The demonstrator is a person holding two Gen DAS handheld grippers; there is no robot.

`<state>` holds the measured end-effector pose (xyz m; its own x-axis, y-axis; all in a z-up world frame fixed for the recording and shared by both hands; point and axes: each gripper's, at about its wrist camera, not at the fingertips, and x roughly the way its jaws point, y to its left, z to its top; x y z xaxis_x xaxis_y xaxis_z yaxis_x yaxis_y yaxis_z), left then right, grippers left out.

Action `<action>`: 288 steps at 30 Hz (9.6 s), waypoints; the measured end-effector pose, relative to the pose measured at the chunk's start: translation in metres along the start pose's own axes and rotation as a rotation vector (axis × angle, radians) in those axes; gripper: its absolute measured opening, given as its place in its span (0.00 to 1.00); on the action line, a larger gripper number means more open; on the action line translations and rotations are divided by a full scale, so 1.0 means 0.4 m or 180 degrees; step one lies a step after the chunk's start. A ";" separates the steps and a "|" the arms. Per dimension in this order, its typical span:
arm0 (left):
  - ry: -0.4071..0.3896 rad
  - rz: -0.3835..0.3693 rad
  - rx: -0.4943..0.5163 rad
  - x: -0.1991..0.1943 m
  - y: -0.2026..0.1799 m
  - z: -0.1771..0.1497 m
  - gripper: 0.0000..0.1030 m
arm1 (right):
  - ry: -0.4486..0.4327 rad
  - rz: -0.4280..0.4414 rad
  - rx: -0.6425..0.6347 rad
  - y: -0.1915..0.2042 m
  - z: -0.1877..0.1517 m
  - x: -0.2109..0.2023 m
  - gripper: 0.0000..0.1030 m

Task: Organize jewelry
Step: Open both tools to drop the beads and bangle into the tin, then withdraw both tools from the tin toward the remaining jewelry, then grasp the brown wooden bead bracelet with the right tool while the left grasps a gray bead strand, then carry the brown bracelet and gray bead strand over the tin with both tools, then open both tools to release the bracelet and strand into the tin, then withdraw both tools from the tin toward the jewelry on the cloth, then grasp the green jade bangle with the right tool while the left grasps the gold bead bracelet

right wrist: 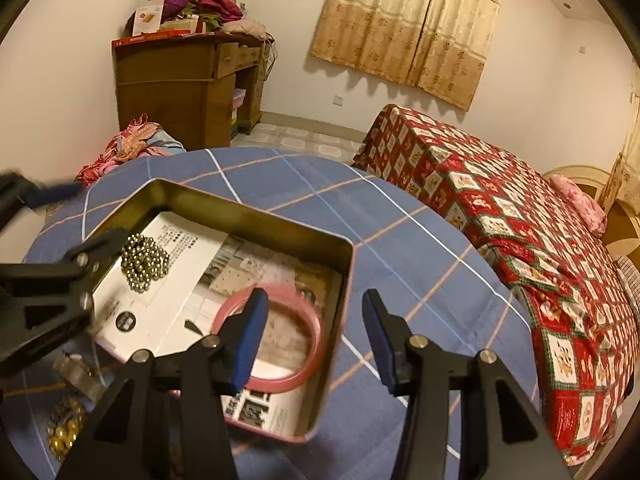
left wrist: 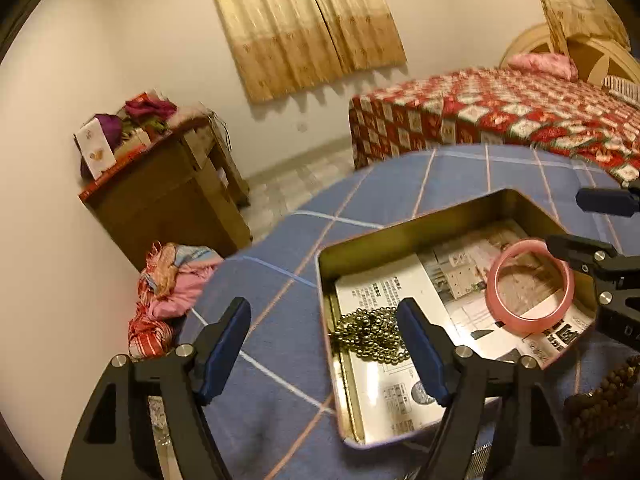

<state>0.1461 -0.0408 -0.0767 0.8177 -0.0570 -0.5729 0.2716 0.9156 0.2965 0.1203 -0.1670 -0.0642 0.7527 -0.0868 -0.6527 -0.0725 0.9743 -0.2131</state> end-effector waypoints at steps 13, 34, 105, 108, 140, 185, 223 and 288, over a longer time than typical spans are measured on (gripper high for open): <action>0.0087 0.0032 -0.0252 -0.116 0.049 -0.114 0.74 | 0.0026 -0.0081 0.0202 -0.067 -0.093 -0.082 0.53; 0.0347 -0.0199 -0.0272 -0.171 -0.022 -0.233 0.74 | 0.0092 -0.0022 0.0296 -0.056 -0.239 -0.146 0.60; -0.0081 -0.0504 -0.0396 -0.261 0.066 -0.117 0.08 | -0.0493 0.0253 0.0132 -0.029 -0.147 -0.241 0.09; -0.0143 -0.0487 -0.0376 -0.258 0.069 -0.092 0.08 | -0.0482 0.0212 0.0173 -0.038 -0.137 -0.227 0.09; -0.0204 -0.0343 -0.0277 -0.108 0.044 0.033 0.08 | -0.0423 -0.0002 0.0230 -0.041 -0.013 -0.117 0.09; 0.0148 -0.0303 -0.0009 0.059 -0.007 0.024 0.08 | -0.0002 -0.0008 0.0066 0.022 0.019 0.036 0.09; 0.0014 -0.0089 0.0028 -0.036 0.006 -0.012 0.79 | -0.0090 0.0103 0.0276 -0.002 -0.039 -0.055 0.50; 0.0155 -0.0988 0.0081 -0.239 -0.161 -0.181 0.21 | -0.0081 0.0274 0.0345 -0.046 -0.279 -0.207 0.08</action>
<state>0.0138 -0.0654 -0.0965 0.6686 -0.3126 -0.6748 0.5176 0.8471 0.1203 -0.0138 -0.2011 -0.0875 0.7632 0.0019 -0.6462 -0.0673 0.9948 -0.0765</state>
